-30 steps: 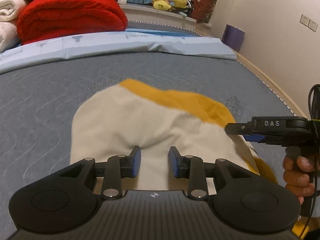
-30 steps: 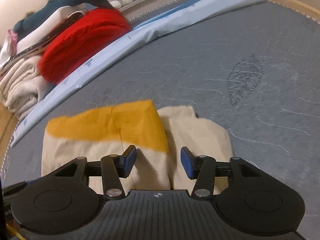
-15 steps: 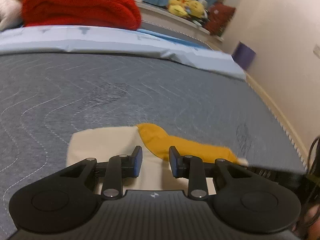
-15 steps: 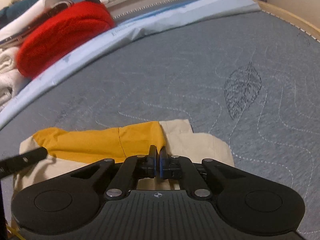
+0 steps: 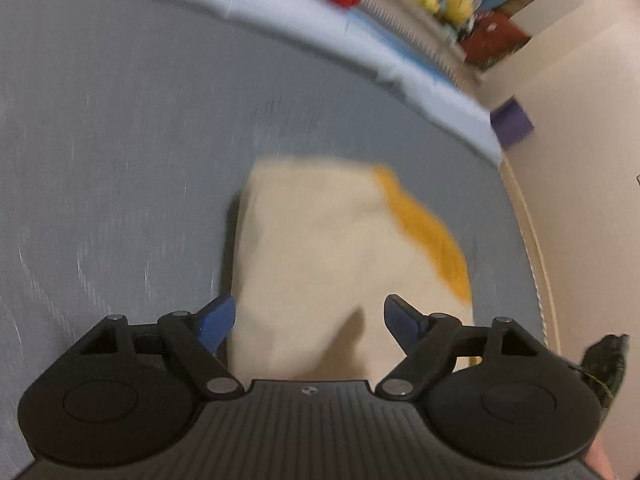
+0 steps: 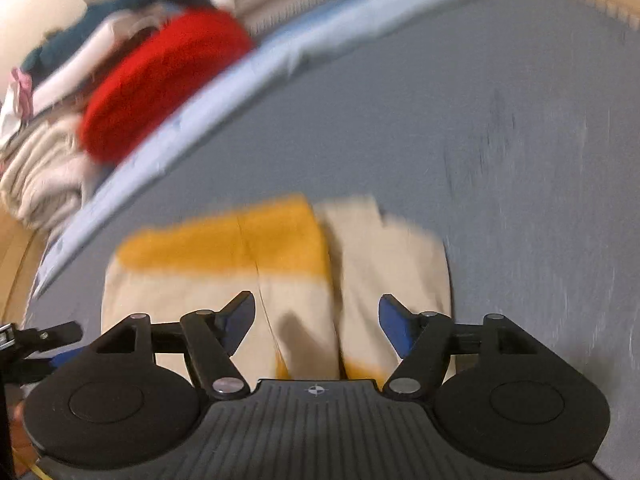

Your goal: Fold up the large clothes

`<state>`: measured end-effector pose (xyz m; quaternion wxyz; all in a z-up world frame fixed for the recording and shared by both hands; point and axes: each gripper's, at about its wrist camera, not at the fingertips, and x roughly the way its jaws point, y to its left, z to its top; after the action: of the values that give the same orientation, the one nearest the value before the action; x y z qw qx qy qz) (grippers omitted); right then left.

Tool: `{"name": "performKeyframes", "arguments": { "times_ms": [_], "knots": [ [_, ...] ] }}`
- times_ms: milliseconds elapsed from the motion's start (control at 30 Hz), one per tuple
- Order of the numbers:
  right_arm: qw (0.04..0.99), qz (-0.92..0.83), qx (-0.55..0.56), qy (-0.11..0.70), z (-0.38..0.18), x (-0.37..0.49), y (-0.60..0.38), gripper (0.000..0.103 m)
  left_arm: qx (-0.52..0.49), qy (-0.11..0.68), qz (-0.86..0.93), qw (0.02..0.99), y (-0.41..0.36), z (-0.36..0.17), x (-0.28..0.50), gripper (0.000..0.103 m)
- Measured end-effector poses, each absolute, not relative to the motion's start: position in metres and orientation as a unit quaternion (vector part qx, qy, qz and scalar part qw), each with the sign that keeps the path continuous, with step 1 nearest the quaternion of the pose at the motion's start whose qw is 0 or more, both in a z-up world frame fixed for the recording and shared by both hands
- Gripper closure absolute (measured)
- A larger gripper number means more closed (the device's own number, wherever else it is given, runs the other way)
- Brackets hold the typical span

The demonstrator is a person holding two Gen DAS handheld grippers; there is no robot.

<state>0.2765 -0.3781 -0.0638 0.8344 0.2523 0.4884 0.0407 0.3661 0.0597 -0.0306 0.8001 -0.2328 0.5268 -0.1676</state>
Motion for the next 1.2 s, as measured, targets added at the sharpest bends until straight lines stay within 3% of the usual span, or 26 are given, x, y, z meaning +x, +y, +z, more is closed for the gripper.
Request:
{"name": "performKeyframes", "arguments": {
  "times_ms": [67,133,267,400,433,467,500,533,600,667,833,933,1000,1067,1133,1200],
  "knots": [
    [0.824,0.051,0.22,0.52,-0.075,0.27,-0.377,0.028,-0.246,0.547,-0.181,0.779,0.062,-0.048,0.365,0.017],
    [0.82,0.056,0.206,0.532,-0.082,0.266,-0.377,0.022,-0.252,0.561,-0.185,0.766,0.059,-0.066,0.366,0.013],
    [0.81,0.055,0.22,0.54,-0.089,0.27,-0.379,0.019,-0.287,0.566,-0.185,0.751,0.05,-0.09,0.375,0.003],
    [0.816,0.057,0.209,0.536,-0.092,0.279,-0.376,0.021,-0.292,0.544,-0.173,0.767,0.042,-0.096,0.378,0.007],
    [0.817,0.056,0.212,0.533,-0.094,0.279,-0.373,0.033,-0.286,0.534,-0.166,0.778,0.04,-0.094,0.378,0.011],
    [0.823,0.052,0.214,0.524,-0.093,0.28,-0.372,0.046,-0.277,0.527,-0.162,0.787,0.035,-0.092,0.376,0.023],
    [0.829,0.042,0.217,0.513,-0.09,0.281,-0.372,0.074,-0.265,0.52,-0.162,0.796,0.032,-0.088,0.376,0.035],
    [0.831,0.037,0.226,0.506,-0.086,0.282,-0.371,0.085,-0.253,0.514,-0.164,0.803,0.03,-0.082,0.376,0.04],
    [0.837,0.038,0.238,0.492,-0.081,0.286,-0.369,0.093,-0.235,0.5,-0.174,0.815,0.028,-0.066,0.378,0.061],
    [0.847,0.045,0.245,0.47,-0.075,0.291,-0.362,0.095,-0.222,0.471,-0.192,0.832,0.034,-0.044,0.386,0.067],
    [0.875,0.077,0.259,0.401,-0.055,0.318,-0.331,0.098,-0.18,0.41,-0.184,0.875,0.06,0.002,0.405,0.066],
    [0.894,0.095,0.261,0.352,-0.036,0.336,-0.306,0.1,-0.204,0.39,-0.149,0.886,0.091,0.017,0.421,0.055],
    [0.904,0.102,0.26,0.325,-0.028,0.345,-0.293,0.1,-0.201,0.383,-0.123,0.893,0.105,0.021,0.427,0.037],
    [0.91,0.091,0.239,0.327,-0.028,0.355,-0.28,0.099,-0.203,0.386,-0.086,0.896,0.117,0.02,0.435,0.027],
    [0.91,0.061,0.207,0.354,-0.042,0.367,-0.274,0.087,-0.201,0.379,-0.051,0.902,0.132,0.021,0.434,0.023],
    [0.895,0.029,0.207,0.393,-0.055,0.372,-0.277,0.086,-0.199,0.379,-0.035,0.903,0.142,0.027,0.43,0.023]
  ]
}}
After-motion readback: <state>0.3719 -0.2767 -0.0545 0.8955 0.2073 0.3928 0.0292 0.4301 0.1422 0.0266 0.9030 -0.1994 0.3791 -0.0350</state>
